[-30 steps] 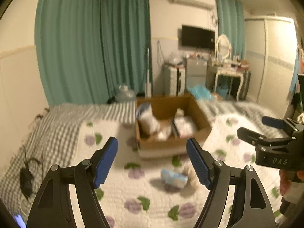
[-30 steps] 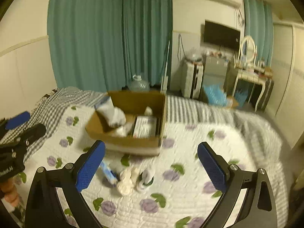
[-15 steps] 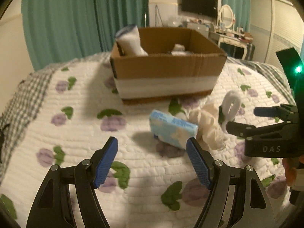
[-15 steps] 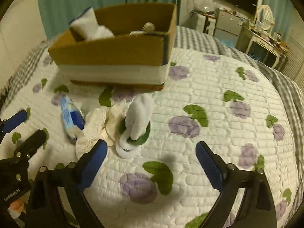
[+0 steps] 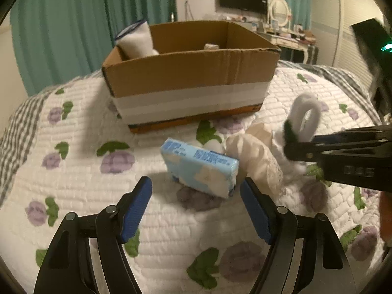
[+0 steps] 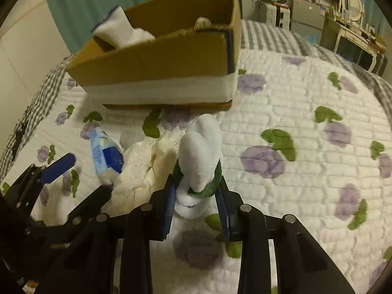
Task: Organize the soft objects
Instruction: 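Grasp the blue tissue packet with the left gripper while the right gripper grasps a white sock, then place the blue tissue packet and white sock into the box with both grippers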
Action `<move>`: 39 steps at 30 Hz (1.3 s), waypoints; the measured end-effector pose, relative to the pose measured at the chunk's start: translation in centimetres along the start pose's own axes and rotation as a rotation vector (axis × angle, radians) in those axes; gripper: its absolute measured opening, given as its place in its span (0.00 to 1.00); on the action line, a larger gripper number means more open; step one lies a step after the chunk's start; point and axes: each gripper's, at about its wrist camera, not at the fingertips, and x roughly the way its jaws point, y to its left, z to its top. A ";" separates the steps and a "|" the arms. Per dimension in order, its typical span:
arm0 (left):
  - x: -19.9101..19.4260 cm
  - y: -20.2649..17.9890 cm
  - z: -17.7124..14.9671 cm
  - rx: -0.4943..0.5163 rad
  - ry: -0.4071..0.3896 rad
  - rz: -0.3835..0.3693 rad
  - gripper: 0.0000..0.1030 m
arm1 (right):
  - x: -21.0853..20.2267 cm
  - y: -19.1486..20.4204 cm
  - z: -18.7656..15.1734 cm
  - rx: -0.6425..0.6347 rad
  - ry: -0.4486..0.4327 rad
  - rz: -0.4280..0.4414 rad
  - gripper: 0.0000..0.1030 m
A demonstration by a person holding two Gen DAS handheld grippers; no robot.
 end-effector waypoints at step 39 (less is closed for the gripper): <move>-9.5 2.3 2.2 0.000 -0.116 -0.117 0.20 | -9.2 1.7 -0.7 -0.018 -0.227 -0.102 0.30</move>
